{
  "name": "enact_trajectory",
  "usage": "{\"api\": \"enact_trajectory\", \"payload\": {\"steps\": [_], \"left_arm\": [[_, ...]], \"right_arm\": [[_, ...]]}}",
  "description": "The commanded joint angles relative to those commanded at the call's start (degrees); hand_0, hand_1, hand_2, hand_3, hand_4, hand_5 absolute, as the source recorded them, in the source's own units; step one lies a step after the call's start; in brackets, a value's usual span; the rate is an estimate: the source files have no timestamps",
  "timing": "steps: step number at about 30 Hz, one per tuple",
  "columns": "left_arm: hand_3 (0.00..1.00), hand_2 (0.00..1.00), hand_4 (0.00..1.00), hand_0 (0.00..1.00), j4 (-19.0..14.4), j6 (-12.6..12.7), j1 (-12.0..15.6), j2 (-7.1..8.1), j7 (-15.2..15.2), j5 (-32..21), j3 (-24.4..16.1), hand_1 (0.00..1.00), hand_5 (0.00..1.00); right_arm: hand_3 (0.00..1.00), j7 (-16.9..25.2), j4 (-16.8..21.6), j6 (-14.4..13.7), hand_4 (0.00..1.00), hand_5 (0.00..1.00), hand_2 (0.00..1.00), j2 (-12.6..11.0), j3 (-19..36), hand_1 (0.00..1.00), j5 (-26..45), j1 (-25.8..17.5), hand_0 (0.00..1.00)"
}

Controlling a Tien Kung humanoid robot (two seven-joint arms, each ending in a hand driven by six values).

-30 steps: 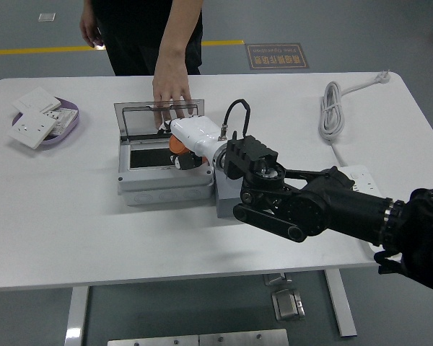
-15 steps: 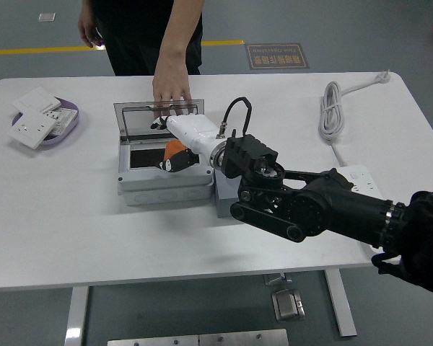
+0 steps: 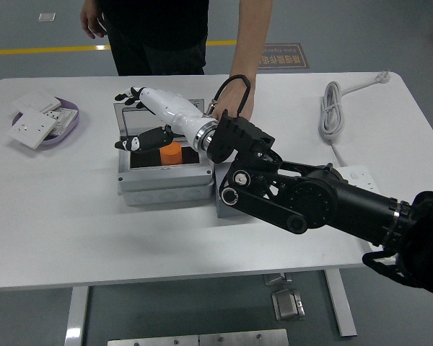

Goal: Pick up the cylinder from the cube,place it in the box,flap close box

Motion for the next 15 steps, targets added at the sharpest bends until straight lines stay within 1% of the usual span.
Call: {"api": "enact_trajectory", "payload": {"steps": [3, 5, 6, 15], "left_arm": [[0.577, 0.548, 0.577, 0.571, 0.00, 0.01, -0.05, 0.05, 0.02, 0.03, 0.00, 0.592, 0.312], [0.577, 0.548, 0.577, 0.571, 0.00, 0.00, -0.12, 0.10, 0.02, -0.02, 0.06, 0.592, 0.312], [0.577, 0.548, 0.577, 0.571, 0.00, 0.01, -0.17, 0.13, 0.04, 0.02, 0.05, 0.591, 0.310], [0.577, 0.548, 0.575, 0.571, 0.00, 0.01, -0.66, 0.42, 0.07, -0.14, 0.27, 0.590, 0.308]], "right_arm": [[0.826, 0.12, -2.36, 0.14, 0.848, 0.316, 0.785, 0.00, 0.13, 0.772, 0.45, 1.30, 0.867], [0.826, 0.35, -4.51, 0.24, 0.848, 0.316, 0.785, 0.00, 0.03, 0.772, 1.14, 2.37, 0.867], [0.823, 0.53, -5.69, 0.28, 0.824, 0.292, 0.781, 0.00, -0.09, 0.770, 1.60, 2.96, 0.867], [0.819, 1.99, -16.11, 1.19, 0.817, 0.294, 0.775, 0.00, -2.35, 0.768, 6.40, 6.95, 0.864]]}}
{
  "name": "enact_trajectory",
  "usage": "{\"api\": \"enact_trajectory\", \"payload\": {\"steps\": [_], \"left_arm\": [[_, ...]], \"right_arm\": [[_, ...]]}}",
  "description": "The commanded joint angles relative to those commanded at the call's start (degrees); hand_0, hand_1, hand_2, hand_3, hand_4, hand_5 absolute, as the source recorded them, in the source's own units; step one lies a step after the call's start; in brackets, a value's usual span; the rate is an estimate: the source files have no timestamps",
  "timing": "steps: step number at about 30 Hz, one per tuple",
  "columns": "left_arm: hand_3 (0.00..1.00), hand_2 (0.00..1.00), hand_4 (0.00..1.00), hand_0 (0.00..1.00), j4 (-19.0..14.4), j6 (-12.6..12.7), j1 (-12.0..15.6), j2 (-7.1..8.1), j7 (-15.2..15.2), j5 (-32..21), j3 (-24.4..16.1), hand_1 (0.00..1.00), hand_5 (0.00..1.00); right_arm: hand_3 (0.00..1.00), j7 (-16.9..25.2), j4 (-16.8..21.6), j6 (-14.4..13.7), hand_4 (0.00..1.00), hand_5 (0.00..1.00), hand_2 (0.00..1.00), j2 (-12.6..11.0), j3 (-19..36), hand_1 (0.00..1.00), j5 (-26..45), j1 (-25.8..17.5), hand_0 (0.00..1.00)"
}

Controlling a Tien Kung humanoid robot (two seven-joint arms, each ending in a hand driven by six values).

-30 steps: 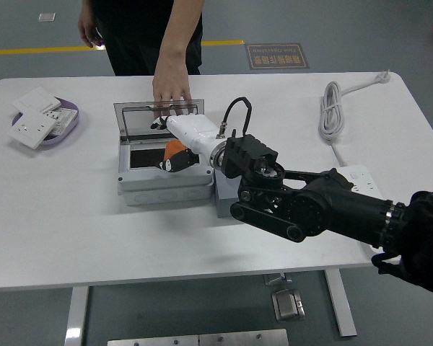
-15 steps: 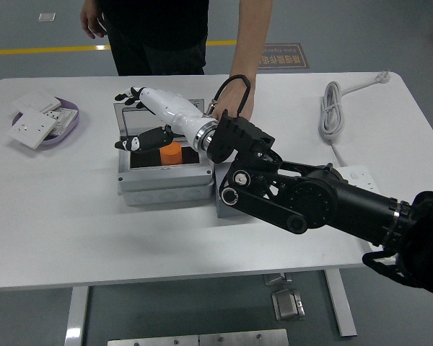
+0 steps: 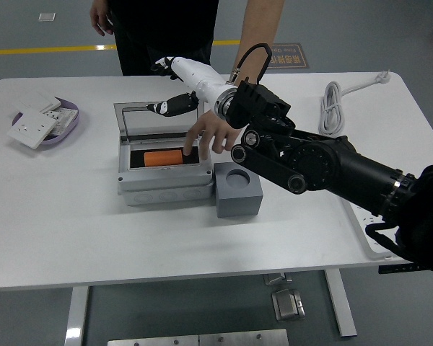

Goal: Pick up the cylinder from the cube,place it in the box,flap close box

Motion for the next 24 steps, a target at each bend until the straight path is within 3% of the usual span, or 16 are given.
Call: {"api": "enact_trajectory", "payload": {"steps": [4, 10, 18, 24], "left_arm": [[0.577, 0.548, 0.575, 0.571, 0.00, 0.00, -0.16, 0.08, 0.04, 0.04, -0.01, 0.590, 0.307], [0.576, 0.547, 0.574, 0.571, 0.00, -0.05, -0.45, 0.11, 0.00, 0.20, -0.08, 0.590, 0.307], [0.576, 0.547, 0.573, 0.571, 0.00, -0.03, -0.42, -0.08, -0.04, 0.06, 0.05, 0.590, 0.306], [0.576, 0.547, 0.573, 0.571, 0.00, 0.01, -0.27, -0.24, -0.13, 0.02, -0.02, 0.590, 0.305]], "right_arm": [[0.821, 0.25, -2.55, -0.06, 0.818, 0.298, 0.777, 0.00, -1.32, 0.768, 1.13, 0.47, 0.862], [0.820, 0.58, -3.13, -0.39, 0.815, 0.304, 0.776, 0.00, -3.46, 0.767, 2.11, -0.34, 0.862], [0.819, 0.97, -0.85, -1.07, 0.813, 0.309, 0.774, 0.00, -5.65, 0.766, 2.88, -2.07, 0.862], [0.818, 0.75, 2.97, -1.63, 0.809, 0.315, 0.771, 0.00, -5.92, 0.766, 1.82, -3.32, 0.861]]}}
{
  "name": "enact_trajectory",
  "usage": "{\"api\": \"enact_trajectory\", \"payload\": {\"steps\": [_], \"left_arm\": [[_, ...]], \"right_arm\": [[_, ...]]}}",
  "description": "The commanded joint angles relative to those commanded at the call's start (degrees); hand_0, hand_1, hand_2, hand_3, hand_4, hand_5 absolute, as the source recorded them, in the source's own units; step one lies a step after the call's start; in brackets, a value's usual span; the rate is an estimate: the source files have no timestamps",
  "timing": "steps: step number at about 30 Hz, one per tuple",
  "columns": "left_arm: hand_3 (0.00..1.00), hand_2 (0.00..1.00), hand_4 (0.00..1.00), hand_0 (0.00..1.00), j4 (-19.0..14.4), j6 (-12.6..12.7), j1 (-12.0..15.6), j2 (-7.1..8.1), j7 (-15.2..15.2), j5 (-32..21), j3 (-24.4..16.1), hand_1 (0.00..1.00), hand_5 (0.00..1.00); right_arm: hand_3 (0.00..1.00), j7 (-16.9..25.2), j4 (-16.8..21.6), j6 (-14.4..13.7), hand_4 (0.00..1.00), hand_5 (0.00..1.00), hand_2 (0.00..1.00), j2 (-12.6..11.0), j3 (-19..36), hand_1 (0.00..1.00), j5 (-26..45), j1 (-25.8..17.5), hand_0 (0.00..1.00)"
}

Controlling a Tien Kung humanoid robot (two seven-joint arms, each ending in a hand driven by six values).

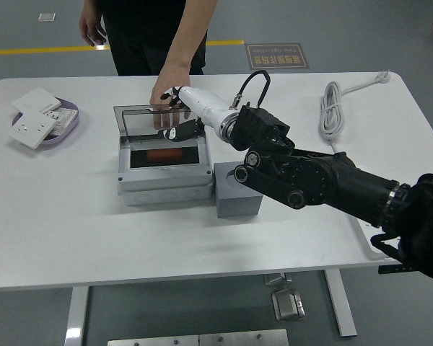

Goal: Pick up the cylinder from the cube,place it in the box,flap close box

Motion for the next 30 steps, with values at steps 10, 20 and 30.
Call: {"api": "enact_trajectory", "payload": {"steps": [10, 20, 30], "left_arm": [[0.576, 0.547, 0.573, 0.571, 0.00, 0.09, 0.42, -0.26, -0.16, -0.32, 0.04, 0.590, 0.305], [0.576, 0.547, 0.573, 0.571, 0.00, 0.16, 0.69, -0.52, -0.27, -0.69, 0.20, 0.590, 0.306], [0.576, 0.547, 0.573, 0.571, 0.00, 0.20, 0.95, -0.80, -0.32, -0.87, 0.26, 0.590, 0.306]], "right_arm": [[0.816, -0.84, 5.29, -0.39, 0.804, 0.321, 0.772, 0.00, 0.22, 0.763, -2.53, -1.42, 0.855], [0.816, -1.67, 9.35, -0.28, 0.805, 0.326, 0.772, -0.23, 0.73, 0.761, -4.77, -3.00, 0.847], [0.815, -1.82, 12.80, -0.59, 0.807, 0.329, 0.772, -3.62, 1.08, 0.757, -5.52, -6.01, 0.834]]}}
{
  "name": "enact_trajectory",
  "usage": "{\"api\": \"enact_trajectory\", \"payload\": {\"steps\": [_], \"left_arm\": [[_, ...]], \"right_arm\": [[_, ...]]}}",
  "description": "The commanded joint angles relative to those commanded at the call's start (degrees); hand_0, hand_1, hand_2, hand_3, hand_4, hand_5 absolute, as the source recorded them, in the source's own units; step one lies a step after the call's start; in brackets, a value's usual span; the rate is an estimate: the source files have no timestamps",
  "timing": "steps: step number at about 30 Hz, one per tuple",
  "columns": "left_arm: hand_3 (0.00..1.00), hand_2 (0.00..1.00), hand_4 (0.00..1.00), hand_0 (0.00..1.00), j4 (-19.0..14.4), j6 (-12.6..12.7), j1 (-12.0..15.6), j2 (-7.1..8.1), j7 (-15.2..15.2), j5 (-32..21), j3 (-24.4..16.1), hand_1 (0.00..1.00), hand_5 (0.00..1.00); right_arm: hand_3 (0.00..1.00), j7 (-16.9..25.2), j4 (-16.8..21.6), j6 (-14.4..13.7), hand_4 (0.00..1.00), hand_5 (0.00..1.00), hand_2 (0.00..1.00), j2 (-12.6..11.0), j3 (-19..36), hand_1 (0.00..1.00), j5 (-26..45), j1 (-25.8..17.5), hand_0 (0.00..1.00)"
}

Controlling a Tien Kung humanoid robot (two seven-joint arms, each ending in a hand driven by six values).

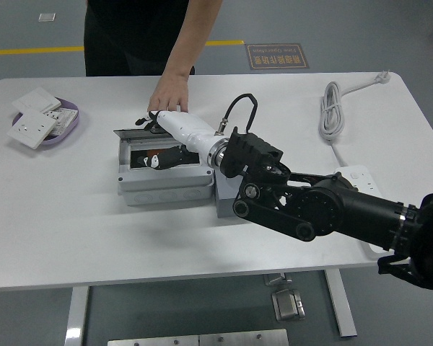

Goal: Pick up the cylinder from the cube,place it in the box,flap close box

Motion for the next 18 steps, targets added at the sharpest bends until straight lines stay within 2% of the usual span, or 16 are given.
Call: {"api": "enact_trajectory", "payload": {"steps": [18], "left_arm": [[0.577, 0.548, 0.573, 0.571, 0.00, 0.07, 0.04, -0.10, 0.20, 0.74, -0.47, 0.590, 0.305]], "right_arm": [[0.816, -0.05, 2.40, -1.25, 0.807, 0.334, 0.773, -2.29, 0.59, 0.755, -0.10, -1.84, 0.825]]}}
